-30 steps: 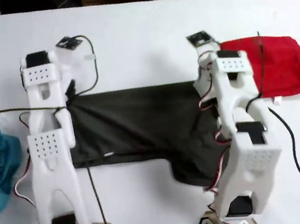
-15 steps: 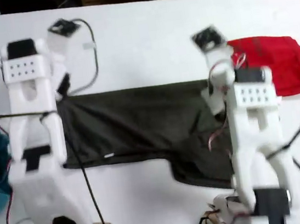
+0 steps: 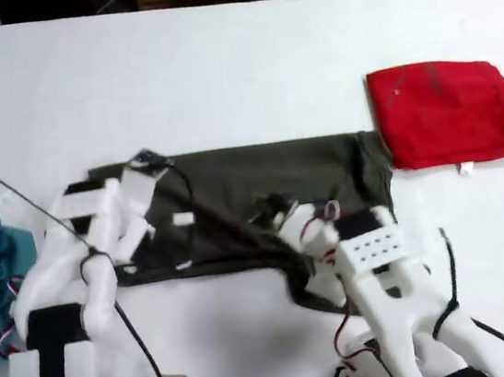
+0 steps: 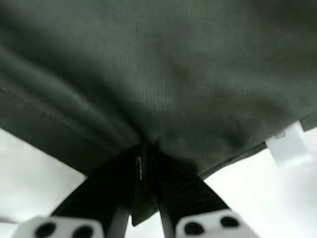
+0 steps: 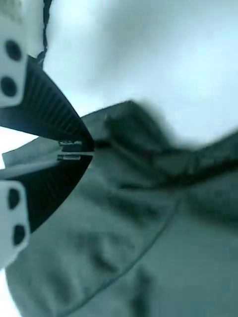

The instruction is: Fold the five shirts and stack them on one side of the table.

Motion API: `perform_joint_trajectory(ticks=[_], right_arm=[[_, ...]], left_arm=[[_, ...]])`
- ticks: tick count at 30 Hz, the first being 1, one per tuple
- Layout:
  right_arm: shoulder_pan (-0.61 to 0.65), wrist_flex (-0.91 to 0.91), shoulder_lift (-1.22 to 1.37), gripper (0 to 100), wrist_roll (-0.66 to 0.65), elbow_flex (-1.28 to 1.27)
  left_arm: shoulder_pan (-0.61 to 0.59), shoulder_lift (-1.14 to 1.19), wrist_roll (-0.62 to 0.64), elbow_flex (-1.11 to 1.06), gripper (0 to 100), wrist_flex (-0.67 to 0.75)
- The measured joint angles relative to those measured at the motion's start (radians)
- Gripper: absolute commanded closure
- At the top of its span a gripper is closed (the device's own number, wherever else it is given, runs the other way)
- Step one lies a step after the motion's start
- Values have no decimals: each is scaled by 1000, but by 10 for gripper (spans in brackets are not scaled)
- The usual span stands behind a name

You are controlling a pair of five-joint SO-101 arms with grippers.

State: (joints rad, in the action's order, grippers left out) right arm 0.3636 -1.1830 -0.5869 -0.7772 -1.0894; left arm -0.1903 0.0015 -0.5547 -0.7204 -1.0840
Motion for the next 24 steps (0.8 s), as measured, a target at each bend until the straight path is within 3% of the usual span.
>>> perform_joint_trajectory(ticks=[7,18,24], right_arm=[[123,0,-14,978,0,-5],[120,-180,-15,975,-9,58],[118,-204,-15,759,-9,83]], left_arm=[[-55,-2,-3,-14,975,26],[-58,-2,-3,-18,975,31],[-58,-3,-3,-18,975,31]])
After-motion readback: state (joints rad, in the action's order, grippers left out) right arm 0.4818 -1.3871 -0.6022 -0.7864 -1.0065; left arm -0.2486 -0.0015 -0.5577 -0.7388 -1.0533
